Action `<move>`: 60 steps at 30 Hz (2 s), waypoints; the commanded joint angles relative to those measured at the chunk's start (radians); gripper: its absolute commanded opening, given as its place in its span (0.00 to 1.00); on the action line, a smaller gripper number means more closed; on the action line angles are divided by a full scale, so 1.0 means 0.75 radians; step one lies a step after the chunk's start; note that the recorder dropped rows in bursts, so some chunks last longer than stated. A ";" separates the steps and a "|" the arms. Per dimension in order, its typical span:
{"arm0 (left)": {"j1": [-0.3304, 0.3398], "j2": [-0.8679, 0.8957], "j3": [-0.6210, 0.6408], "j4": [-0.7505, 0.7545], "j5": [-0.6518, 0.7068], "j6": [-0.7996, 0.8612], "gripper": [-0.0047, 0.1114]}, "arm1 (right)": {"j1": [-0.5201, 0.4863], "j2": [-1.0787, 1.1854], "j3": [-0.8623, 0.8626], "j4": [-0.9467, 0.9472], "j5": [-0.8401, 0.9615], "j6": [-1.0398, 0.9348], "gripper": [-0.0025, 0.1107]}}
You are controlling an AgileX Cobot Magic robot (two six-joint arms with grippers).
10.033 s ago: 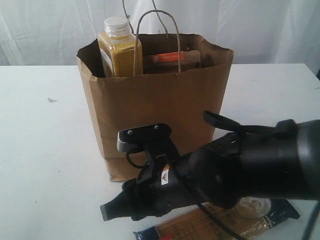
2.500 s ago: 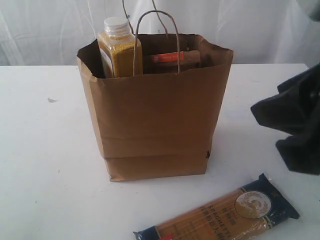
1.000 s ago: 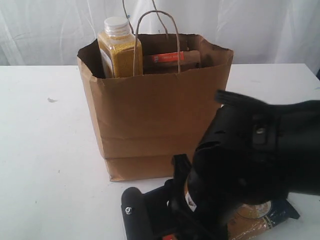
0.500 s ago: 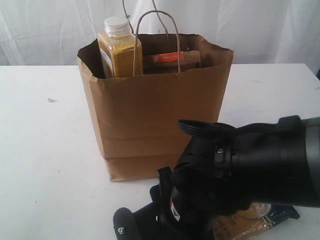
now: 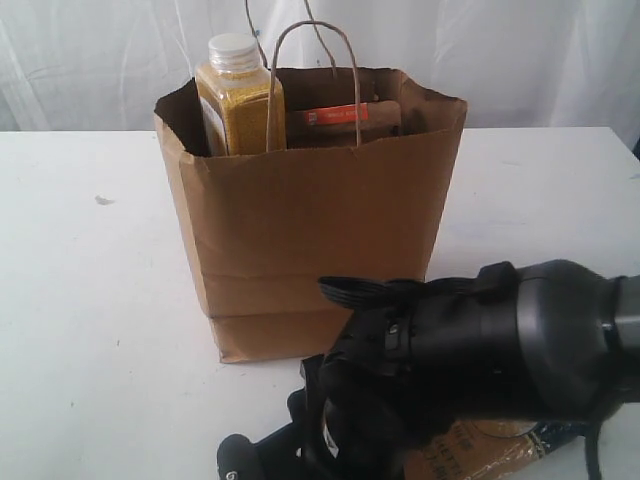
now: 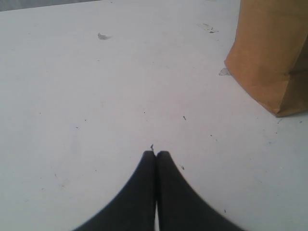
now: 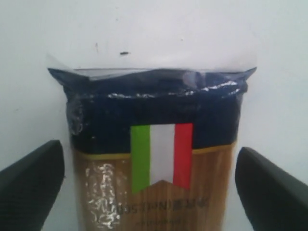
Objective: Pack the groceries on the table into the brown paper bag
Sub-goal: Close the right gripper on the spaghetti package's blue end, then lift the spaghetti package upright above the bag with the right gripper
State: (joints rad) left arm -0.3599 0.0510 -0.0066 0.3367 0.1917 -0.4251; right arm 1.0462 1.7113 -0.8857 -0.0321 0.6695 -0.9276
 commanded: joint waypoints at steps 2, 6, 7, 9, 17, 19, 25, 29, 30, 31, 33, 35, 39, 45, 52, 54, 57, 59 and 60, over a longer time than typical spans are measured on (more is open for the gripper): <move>0.002 -0.005 0.009 -0.001 0.003 0.004 0.04 | 0.000 0.056 0.006 0.004 -0.029 -0.014 0.80; 0.002 -0.005 0.009 -0.001 0.003 0.004 0.04 | -0.013 0.087 0.006 0.012 -0.052 -0.002 0.78; 0.002 -0.005 0.009 -0.001 0.003 0.004 0.04 | -0.013 0.094 0.006 0.012 -0.052 0.018 0.77; 0.002 -0.005 0.009 -0.001 0.003 0.004 0.04 | -0.013 0.102 0.006 0.012 -0.052 0.049 0.70; 0.002 -0.005 0.009 -0.001 0.003 0.004 0.04 | -0.013 0.076 -0.002 0.018 -0.062 0.263 0.10; 0.002 -0.005 0.009 -0.001 0.003 0.004 0.04 | -0.013 0.041 -0.002 0.018 -0.075 0.274 0.02; 0.002 -0.005 0.009 -0.001 0.003 0.004 0.04 | -0.013 -0.118 -0.002 0.003 -0.152 0.492 0.02; 0.002 -0.005 0.009 -0.001 0.003 0.004 0.04 | -0.013 -0.237 -0.002 -0.025 -0.183 0.575 0.02; 0.002 -0.005 0.009 -0.001 0.003 0.004 0.04 | -0.013 -0.264 -0.002 -0.038 -0.186 0.595 0.02; 0.002 -0.005 0.009 -0.001 0.003 0.004 0.04 | -0.013 -0.285 -0.002 -0.052 -0.186 0.615 0.02; 0.002 -0.005 0.009 -0.001 0.003 0.004 0.04 | -0.013 -0.339 -0.002 -0.105 -0.186 0.690 0.02; 0.002 -0.005 0.009 -0.001 0.003 0.004 0.04 | -0.013 -0.393 -0.002 -0.166 -0.186 0.771 0.02; 0.002 -0.005 0.009 -0.001 0.003 0.004 0.04 | -0.013 -0.495 -0.002 -0.229 -0.174 0.875 0.02; 0.002 -0.005 0.009 -0.001 0.003 0.004 0.04 | -0.013 -0.639 -0.002 -0.229 -0.170 0.944 0.02; 0.002 -0.005 0.009 -0.001 0.003 0.004 0.04 | -0.013 -0.811 -0.002 -0.277 -0.170 1.046 0.02; 0.002 -0.005 0.009 -0.001 0.003 0.004 0.04 | -0.013 -0.859 -0.002 -0.277 -0.164 1.048 0.02; 0.002 -0.005 0.009 -0.001 0.003 0.004 0.04 | -0.013 -0.932 -0.002 -0.284 -0.127 1.048 0.02; 0.002 -0.005 0.009 -0.001 0.003 0.004 0.04 | -0.013 -0.973 -0.002 -0.290 -0.114 1.078 0.02; 0.002 -0.005 0.009 -0.001 0.003 0.004 0.04 | -0.013 -0.998 -0.004 -0.295 -0.114 1.097 0.02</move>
State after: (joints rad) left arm -0.3599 0.0510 -0.0066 0.3367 0.1917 -0.4251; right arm 1.0409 1.0160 -0.8836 -0.2199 0.6114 -0.1294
